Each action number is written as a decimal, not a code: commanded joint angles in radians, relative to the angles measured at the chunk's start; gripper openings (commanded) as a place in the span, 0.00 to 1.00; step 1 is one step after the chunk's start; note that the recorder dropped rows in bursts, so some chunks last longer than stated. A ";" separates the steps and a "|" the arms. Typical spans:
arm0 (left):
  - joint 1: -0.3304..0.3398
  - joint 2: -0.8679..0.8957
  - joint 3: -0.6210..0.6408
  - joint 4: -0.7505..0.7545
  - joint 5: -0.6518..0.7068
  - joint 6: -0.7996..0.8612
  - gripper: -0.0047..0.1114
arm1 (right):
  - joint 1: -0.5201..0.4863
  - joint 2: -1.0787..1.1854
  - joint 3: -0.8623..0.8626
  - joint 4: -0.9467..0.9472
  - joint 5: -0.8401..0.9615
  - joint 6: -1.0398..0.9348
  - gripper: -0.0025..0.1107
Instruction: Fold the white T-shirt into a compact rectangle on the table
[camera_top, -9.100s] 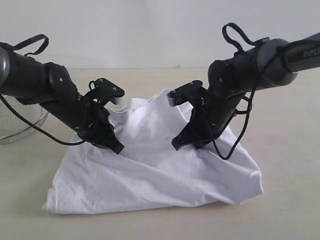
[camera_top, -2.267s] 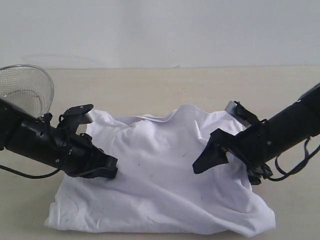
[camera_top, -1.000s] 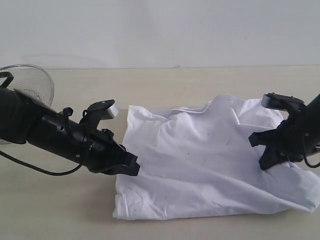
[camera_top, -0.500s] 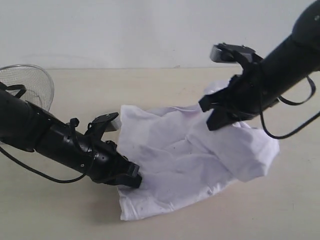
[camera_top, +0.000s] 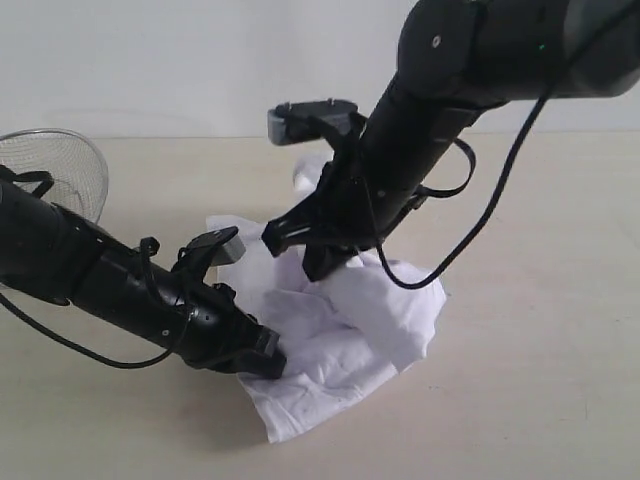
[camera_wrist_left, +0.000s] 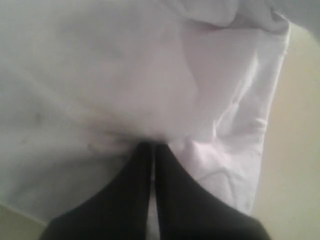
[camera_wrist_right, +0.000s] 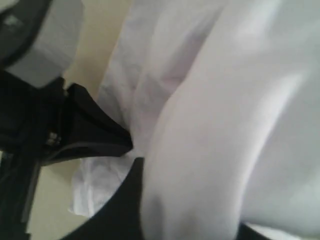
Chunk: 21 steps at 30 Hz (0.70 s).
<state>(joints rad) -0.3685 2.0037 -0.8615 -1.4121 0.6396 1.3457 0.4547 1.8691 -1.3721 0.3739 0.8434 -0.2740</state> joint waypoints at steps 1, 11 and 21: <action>-0.005 0.008 0.001 0.007 0.024 0.012 0.08 | 0.034 0.070 -0.029 -0.080 0.032 0.048 0.02; -0.005 -0.020 0.001 -0.003 0.024 0.040 0.08 | 0.103 0.216 -0.067 -0.077 0.012 0.036 0.02; -0.003 -0.194 0.048 0.128 -0.031 -0.097 0.08 | 0.105 0.226 -0.084 -0.017 -0.039 0.014 0.12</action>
<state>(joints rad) -0.3685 1.8786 -0.8293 -1.2867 0.5900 1.2584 0.5534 2.0715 -1.4554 0.3570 0.8056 -0.2573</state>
